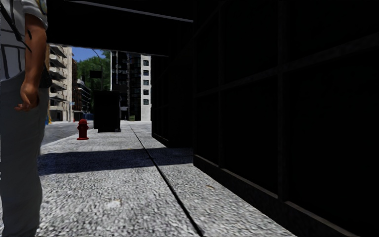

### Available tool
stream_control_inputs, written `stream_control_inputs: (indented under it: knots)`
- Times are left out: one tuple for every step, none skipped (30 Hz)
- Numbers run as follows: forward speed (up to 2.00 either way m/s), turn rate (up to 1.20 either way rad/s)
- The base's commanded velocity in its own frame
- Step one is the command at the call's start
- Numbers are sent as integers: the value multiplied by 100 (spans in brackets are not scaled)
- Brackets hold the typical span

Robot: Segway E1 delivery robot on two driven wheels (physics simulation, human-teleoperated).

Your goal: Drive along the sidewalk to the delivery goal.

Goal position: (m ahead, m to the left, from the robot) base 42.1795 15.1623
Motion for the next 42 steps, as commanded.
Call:
stream_control_inputs:
  knots:
    - [151,28]
    - [151,39]
    - [151,48]
    - [151,48]
    - [151,50]
    - [151,51]
    - [151,51]
    - [151,51]
    - [151,51]
    - [151,51]
    - [151,51]
    - [151,51]
    - [151,51]
    - [151,51]
    - [151,51]
    - [151,51]
    - [151,51]
    - [151,51]
    - [151,51]
    - [151,51]
    - [151,50]
    - [151,50]
    - [151,38]
    - [151,0]
    - [151,0]
    - [151,0]
    - [151,0]
    - [151,0]
    - [151,0]
    - [151,0]
    - [151,0]
    - [151,0]
    - [151,0]
    - [151,0]
    - [200,0]
    - [200,0]
    - [200,0]
    - [200,0]
    - [200,0]
    - [200,0]
    - [200,0]
    - [200,0]
